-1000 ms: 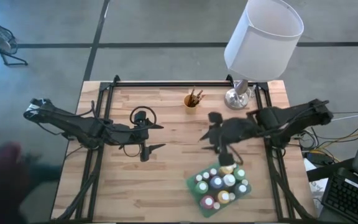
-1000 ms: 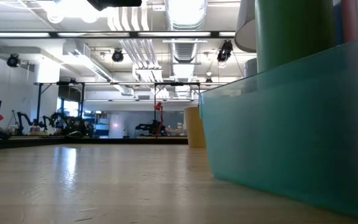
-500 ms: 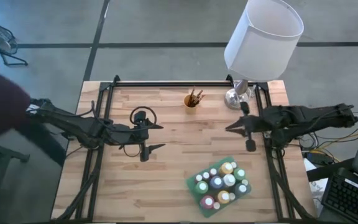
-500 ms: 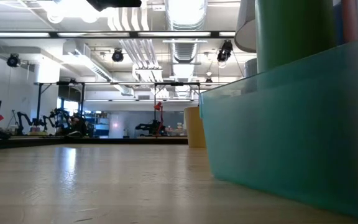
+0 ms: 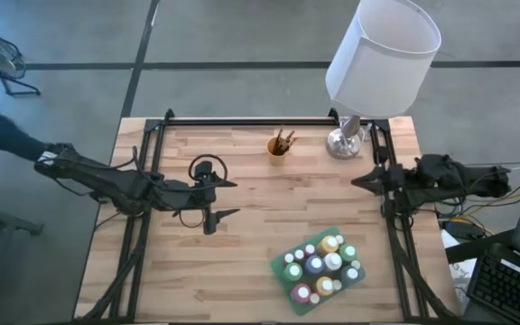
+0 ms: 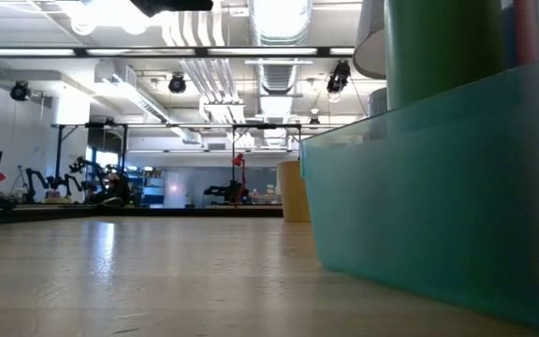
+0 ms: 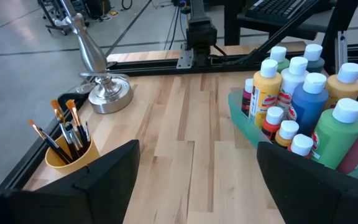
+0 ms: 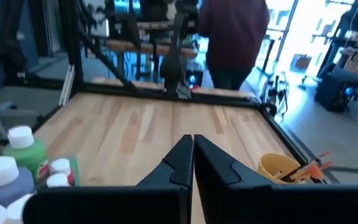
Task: Pick & Place Paint Supplies
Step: Return to Home Position
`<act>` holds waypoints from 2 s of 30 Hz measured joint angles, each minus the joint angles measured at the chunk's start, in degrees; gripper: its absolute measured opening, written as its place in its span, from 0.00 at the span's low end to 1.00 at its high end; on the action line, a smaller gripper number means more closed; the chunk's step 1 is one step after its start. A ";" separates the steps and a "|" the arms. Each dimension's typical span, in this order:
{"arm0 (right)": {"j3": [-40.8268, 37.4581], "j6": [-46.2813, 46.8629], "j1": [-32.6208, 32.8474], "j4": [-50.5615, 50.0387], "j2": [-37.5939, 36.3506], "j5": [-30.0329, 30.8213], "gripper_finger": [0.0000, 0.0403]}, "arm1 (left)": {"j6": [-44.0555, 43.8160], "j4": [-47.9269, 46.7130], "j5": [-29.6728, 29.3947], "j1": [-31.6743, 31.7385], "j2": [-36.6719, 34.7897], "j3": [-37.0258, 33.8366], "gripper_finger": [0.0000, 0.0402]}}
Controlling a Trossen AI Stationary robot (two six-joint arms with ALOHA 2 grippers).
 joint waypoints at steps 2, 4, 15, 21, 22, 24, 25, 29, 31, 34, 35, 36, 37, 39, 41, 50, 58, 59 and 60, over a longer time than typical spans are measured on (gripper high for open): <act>-1.29 -0.09 0.02 0.52 -2.51 -0.06 0.02 | 0.01 0.00 0.00 0.00 0.00 0.00 0.82; -3.01 -0.17 0.02 1.68 -4.78 -0.15 0.02 | 0.01 0.00 -0.01 0.00 0.00 0.00 0.82; -12.46 4.16 0.04 9.00 -5.92 0.44 0.02 | 0.01 0.04 0.01 -0.02 0.00 0.00 0.82; -17.59 2.45 0.04 16.66 -6.04 0.46 0.02 | 0.91 1.53 -0.03 0.00 0.00 0.00 0.82; -18.47 2.18 0.02 16.80 -6.04 0.48 0.02 | 1.32 1.46 -0.03 0.00 0.00 0.00 0.82; -20.01 2.17 0.02 16.92 -6.37 0.50 0.02 | 1.65 0.87 -0.02 0.00 0.00 0.00 0.82; -20.77 2.50 0.03 17.01 -6.60 0.62 0.02 | 1.63 0.69 -0.01 0.00 0.00 0.00 0.82; -23.16 4.39 0.02 16.85 -8.25 0.43 0.02 | 1.67 -0.37 -0.01 0.00 0.00 -0.02 0.82; -23.86 4.65 0.02 16.84 -9.29 0.48 0.02 | 1.28 -0.51 -0.03 0.00 0.00 -0.13 0.82; -24.03 4.52 0.02 15.67 -10.54 0.48 0.02 | -0.34 -0.44 -0.01 0.00 0.00 -0.17 0.82; -24.03 4.46 0.02 15.48 -10.84 0.46 0.02 | -0.92 -0.43 0.00 -0.02 0.00 -0.26 0.82; -23.98 4.36 0.06 15.25 -11.05 0.46 0.02 | -1.76 -0.50 0.20 -0.04 0.00 -0.36 0.82; -23.79 4.23 0.07 14.62 -11.15 0.46 0.02 | -2.56 -0.55 0.71 -0.06 -0.01 -0.46 0.82; -23.51 4.19 0.07 14.11 -11.13 0.48 0.02 | -3.48 -0.55 2.77 -0.19 -0.24 -1.01 0.82; -23.24 3.75 0.07 13.85 -11.04 0.56 0.02 | -3.57 0.80 3.24 -0.53 -0.50 -2.16 0.82; -22.79 -1.57 0.07 13.76 -11.00 0.57 0.02 | 0.13 9.56 3.22 -0.70 -8.75 -11.27 0.82; -22.85 -1.58 0.07 13.46 -10.75 0.53 0.02 | 6.64 11.75 -1.47 -0.70 -22.06 -21.55 0.82; -22.85 -1.59 0.07 13.45 -10.73 0.52 0.02 | 7.56 12.92 -2.47 -0.70 -23.63 -23.35 0.82; -22.85 -1.59 0.07 13.44 -10.71 0.50 0.02 | 8.55 14.43 -3.64 -0.70 -25.12 -25.22 0.82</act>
